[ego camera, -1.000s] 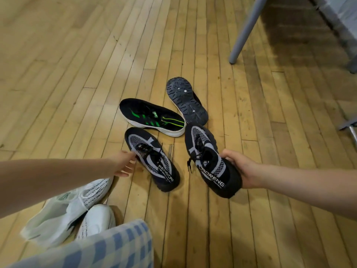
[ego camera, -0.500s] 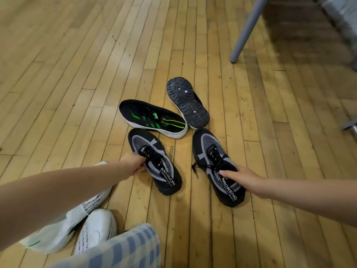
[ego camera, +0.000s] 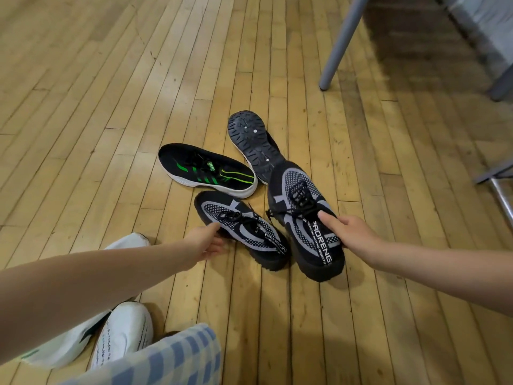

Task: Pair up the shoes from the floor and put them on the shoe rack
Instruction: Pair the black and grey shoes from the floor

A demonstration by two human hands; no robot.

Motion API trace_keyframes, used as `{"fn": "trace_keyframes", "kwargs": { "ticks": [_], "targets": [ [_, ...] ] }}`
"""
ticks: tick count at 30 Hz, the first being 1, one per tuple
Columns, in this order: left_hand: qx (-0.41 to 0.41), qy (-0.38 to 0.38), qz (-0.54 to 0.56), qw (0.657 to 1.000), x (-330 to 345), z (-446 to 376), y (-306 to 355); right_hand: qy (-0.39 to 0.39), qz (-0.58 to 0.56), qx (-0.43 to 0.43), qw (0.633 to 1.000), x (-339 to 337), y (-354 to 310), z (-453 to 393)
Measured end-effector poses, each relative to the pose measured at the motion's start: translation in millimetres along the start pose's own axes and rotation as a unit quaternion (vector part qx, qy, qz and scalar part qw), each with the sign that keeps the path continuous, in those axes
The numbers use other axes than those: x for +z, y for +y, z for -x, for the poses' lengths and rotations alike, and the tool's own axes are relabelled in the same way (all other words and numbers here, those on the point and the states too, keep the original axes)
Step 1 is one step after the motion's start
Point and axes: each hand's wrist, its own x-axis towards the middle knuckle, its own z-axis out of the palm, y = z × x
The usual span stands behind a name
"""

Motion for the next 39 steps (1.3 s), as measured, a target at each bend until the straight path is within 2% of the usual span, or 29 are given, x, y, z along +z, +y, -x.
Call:
{"fn": "trace_keyframes", "kwargs": {
  "ticks": [2, 5, 7, 9, 12, 16, 18, 22, 27, 30, 34, 39],
  "targets": [
    [-0.006, -0.028, 0.093, 0.995, 5.4, 12.1, 0.9, -0.017, 0.012, -0.030, 0.999, 5.9, -14.4, -4.8],
    [-0.004, -0.083, 0.240, 0.967, 18.7, 36.6, 2.4, -0.040, 0.018, -0.065, 0.997, 26.5, -33.4, -15.6],
    [0.004, -0.116, 0.281, 0.953, 27.7, 47.3, 5.5, -0.066, 0.025, -0.074, 0.995, 44.4, -42.1, -21.3],
    [0.037, -0.120, 0.262, 0.957, 30.6, 50.1, 6.7, -0.102, 0.040, -0.075, 0.991, 62.1, -47.1, -27.0],
    [0.066, -0.055, 0.246, 0.965, 16.7, 45.6, 3.8, -0.136, 0.069, -0.076, 0.985, 79.1, -53.6, -33.7],
    [0.049, 0.006, 0.263, 0.963, -20.8, 25.2, -5.2, -0.068, 0.187, -0.104, 0.974, 82.4, -56.2, -56.1],
    [0.039, 0.035, 0.270, 0.961, -39.4, 16.7, -11.9, -0.031, 0.273, -0.083, 0.958, 79.9, -50.4, -70.4],
    [-0.002, 0.071, 0.314, 0.947, -62.0, 10.6, -26.9, -0.071, 0.371, -0.035, 0.925, 84.3, -28.1, -88.6],
    [-0.040, 0.096, 0.308, 0.946, -70.0, 3.5, -40.3, -0.060, 0.368, -0.029, 0.927, 99.7, -24.5, -98.5],
    [-0.037, 0.097, 0.281, 0.954, -70.5, -0.2, -41.5, -0.065, 0.368, -0.022, 0.927, 100.2, -29.1, -104.2],
    [-0.041, 0.093, 0.271, 0.957, -71.7, -0.5, -42.5, -0.092, 0.374, -0.065, 0.921, 90.8, -30.3, -107.4],
    [-0.023, 0.099, 0.232, 0.967, -75.1, -3.3, -44.5, -0.111, 0.381, -0.079, 0.915, 83.7, -39.5, -111.4]
  ]
}}
